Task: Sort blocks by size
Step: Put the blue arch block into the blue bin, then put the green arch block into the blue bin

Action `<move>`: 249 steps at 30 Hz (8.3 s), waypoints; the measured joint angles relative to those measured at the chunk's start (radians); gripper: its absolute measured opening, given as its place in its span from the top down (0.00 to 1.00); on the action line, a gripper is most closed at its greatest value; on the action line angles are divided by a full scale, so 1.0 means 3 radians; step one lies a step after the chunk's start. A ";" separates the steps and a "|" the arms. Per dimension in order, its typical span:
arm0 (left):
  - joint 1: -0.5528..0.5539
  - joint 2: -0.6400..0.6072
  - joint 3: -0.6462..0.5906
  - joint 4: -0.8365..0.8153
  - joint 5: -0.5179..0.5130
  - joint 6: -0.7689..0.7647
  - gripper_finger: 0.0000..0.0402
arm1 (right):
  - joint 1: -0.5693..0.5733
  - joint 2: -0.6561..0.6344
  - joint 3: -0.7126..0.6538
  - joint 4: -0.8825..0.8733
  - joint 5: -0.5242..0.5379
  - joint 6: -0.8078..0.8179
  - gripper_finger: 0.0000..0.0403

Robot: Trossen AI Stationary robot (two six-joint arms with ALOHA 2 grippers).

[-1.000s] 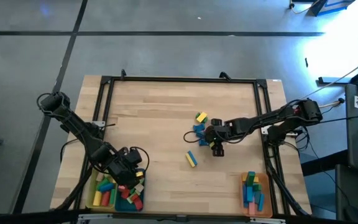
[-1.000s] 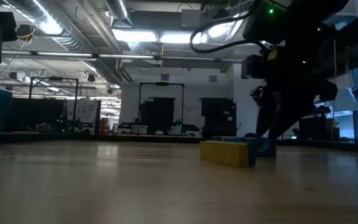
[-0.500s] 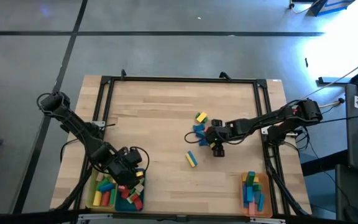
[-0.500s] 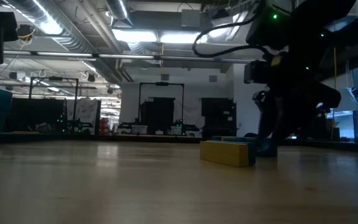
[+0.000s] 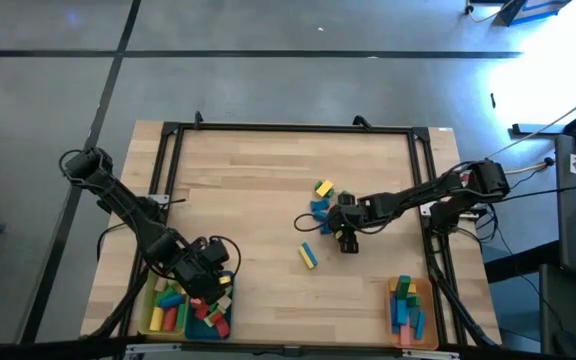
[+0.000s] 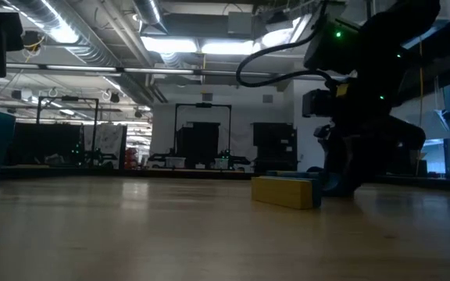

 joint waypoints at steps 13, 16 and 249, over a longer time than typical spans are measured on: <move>0.0197 0.0000 0.0000 0.0425 -0.0518 0.0736 0.51 | 0.0000 0.0006 0.0163 -0.0215 -0.0342 0.0007 0.66; 0.0329 0.0000 0.0000 0.0679 -0.0694 0.1229 0.51 | 0.0000 0.0005 0.0364 -0.0385 -0.0430 0.0011 0.66; 0.0378 0.0027 0.0003 0.0007 0.0618 0.0557 0.70 | -0.0591 0.0008 0.0922 -0.1575 0.0359 -0.1810 0.38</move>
